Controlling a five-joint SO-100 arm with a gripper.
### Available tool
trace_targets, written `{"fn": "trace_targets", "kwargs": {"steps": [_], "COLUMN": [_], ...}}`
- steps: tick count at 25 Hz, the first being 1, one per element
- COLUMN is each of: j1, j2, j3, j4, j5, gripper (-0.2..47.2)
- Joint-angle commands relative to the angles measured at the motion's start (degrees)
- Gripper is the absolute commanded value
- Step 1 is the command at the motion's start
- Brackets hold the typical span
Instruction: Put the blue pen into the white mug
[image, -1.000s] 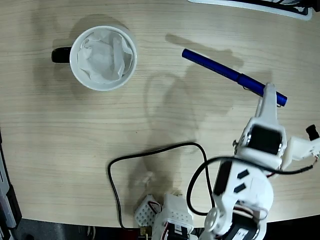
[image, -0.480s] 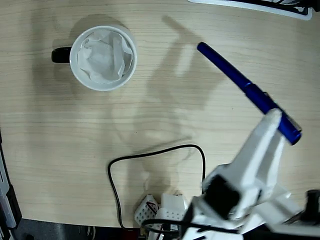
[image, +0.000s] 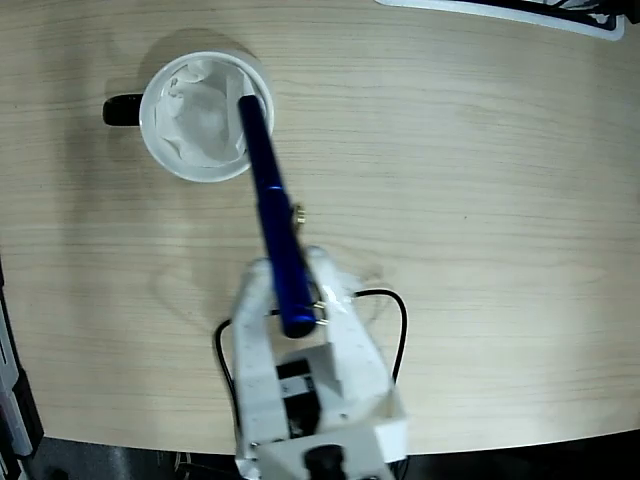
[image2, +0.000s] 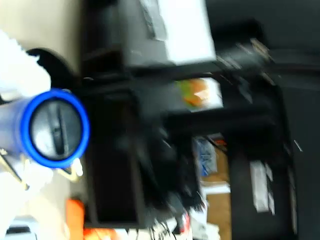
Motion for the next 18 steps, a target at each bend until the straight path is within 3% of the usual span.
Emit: {"fn": "trace_targets", "kwargs": {"steps": [1,18], "j1": [-3.0,-8.6], "j2": [2.6,-7.4], "j3": [2.9,16.9], "j4": [-2.5,-11.2], "j5": [-3.4,-4.7], "gripper": [0.1,0.1]}}
